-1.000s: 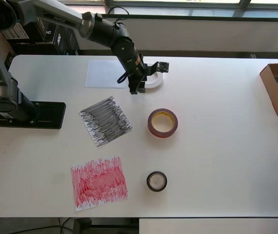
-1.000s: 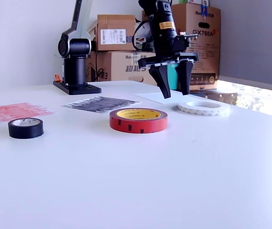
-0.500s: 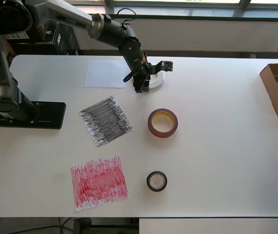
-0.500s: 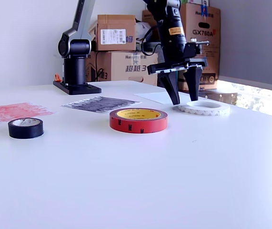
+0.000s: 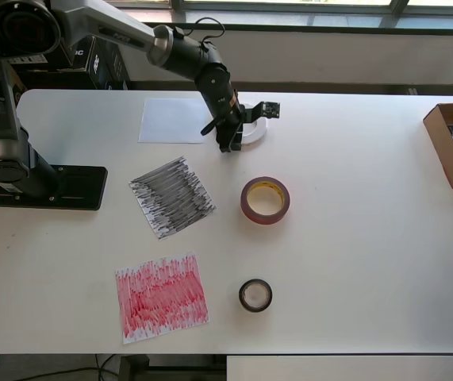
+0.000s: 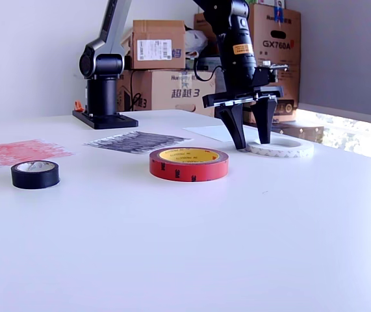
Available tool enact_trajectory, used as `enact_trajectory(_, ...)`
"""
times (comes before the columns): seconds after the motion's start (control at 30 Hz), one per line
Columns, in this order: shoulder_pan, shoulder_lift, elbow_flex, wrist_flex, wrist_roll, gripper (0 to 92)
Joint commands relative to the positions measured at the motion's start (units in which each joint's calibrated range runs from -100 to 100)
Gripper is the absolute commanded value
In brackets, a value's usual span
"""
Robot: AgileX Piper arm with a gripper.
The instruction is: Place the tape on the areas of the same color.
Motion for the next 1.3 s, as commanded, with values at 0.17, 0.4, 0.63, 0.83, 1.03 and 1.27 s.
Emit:
enact_trajectory(0.17, 0.20, 1.03, -1.84, 0.17, 0.03, 58.6)
enact_trajectory(0.4, 0.20, 2.25, -2.65, 0.17, 1.42, 58.4)
enact_trajectory(0.63, 0.20, 2.99, -2.65, 0.17, 1.42, 58.4)
enact_trajectory(0.83, -0.12, 3.37, -1.93, 0.17, 1.50, 55.4)
enact_trajectory(1.03, 0.04, 3.37, -1.93, 0.17, 1.50, 43.5)
enact_trajectory(1.27, 0.12, 3.37, -1.93, 0.25, 1.34, 20.2)
